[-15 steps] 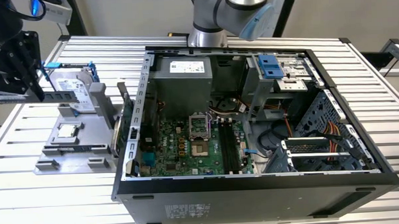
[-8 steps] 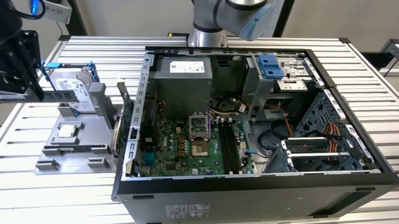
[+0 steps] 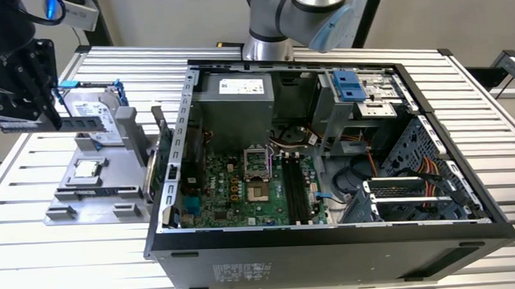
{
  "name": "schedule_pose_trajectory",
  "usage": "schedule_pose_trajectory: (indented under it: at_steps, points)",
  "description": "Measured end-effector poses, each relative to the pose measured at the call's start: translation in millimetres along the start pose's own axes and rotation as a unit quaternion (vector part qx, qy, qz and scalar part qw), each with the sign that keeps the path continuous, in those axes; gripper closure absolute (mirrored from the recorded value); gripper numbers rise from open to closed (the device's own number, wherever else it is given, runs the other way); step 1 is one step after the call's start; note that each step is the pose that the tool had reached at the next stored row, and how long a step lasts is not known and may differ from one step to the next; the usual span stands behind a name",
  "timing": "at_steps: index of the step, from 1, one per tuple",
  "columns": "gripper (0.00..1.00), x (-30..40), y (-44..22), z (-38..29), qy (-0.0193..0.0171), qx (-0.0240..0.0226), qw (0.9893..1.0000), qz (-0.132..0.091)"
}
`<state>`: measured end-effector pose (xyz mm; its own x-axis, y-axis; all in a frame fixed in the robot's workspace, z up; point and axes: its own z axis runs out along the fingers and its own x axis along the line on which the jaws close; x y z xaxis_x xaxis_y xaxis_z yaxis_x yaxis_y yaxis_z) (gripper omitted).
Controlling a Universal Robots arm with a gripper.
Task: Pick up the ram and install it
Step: 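Pick up the ram and move it above insertion slot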
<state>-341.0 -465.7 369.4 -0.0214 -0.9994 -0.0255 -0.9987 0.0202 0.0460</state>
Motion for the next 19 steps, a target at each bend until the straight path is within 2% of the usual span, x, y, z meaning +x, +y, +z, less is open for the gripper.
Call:
schedule_pose_trajectory:
  at_steps: [11, 19]
  points:
    - [1.00, -0.2, -11.4, -0.5, 0.0000, 0.0000, 1.0000, 0.000]
    - [1.00, -0.5, -22.9, -1.1, 0.0000, -0.0007, 1.0000, 0.000]
